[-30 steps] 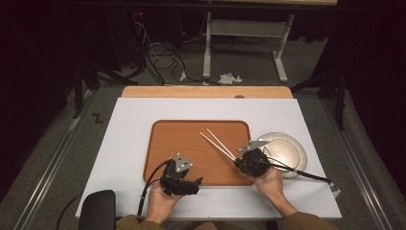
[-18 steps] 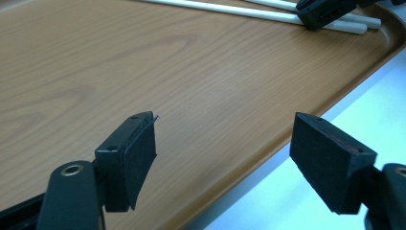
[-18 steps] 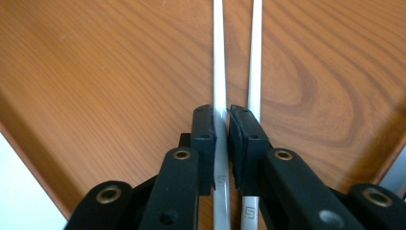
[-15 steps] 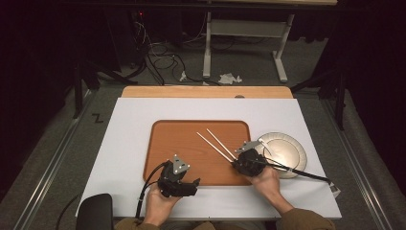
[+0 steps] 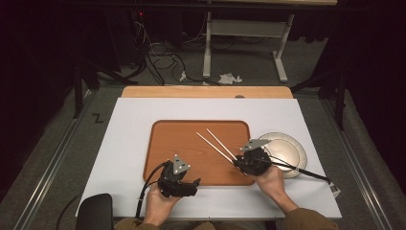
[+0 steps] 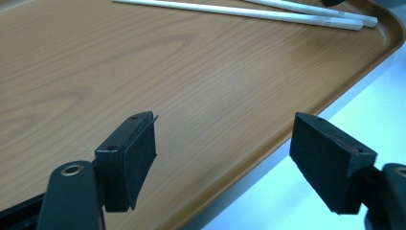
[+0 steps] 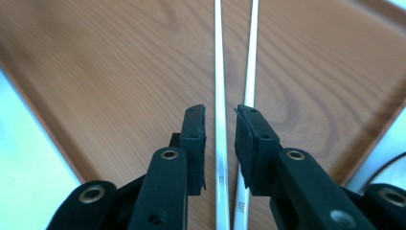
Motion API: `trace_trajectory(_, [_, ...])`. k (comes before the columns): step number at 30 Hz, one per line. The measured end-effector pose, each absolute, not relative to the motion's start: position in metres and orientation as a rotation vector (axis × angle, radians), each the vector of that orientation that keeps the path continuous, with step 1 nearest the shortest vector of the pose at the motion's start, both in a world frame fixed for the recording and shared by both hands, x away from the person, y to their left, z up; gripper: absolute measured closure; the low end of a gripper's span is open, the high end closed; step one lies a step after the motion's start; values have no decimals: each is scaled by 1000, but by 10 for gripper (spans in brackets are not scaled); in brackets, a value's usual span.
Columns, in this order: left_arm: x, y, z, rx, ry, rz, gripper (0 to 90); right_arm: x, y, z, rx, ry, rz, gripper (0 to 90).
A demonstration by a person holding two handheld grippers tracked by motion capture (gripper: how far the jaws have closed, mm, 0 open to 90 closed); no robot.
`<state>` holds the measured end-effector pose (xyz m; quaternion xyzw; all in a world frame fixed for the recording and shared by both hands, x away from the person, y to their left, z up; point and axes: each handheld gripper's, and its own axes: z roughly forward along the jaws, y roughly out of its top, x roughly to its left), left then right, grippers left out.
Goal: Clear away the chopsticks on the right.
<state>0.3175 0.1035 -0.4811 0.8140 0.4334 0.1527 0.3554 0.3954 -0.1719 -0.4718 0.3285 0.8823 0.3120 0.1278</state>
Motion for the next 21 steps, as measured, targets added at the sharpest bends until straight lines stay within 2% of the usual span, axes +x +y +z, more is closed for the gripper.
trace_trajectory(9, [317,106,-478,2083,1123,399,241,382,-196,-454,911,2501,966,670])
trace_trajectory(21, [317,110,-475,2057,1135,417,241,366,-240,-452,964,2437,1032,657])
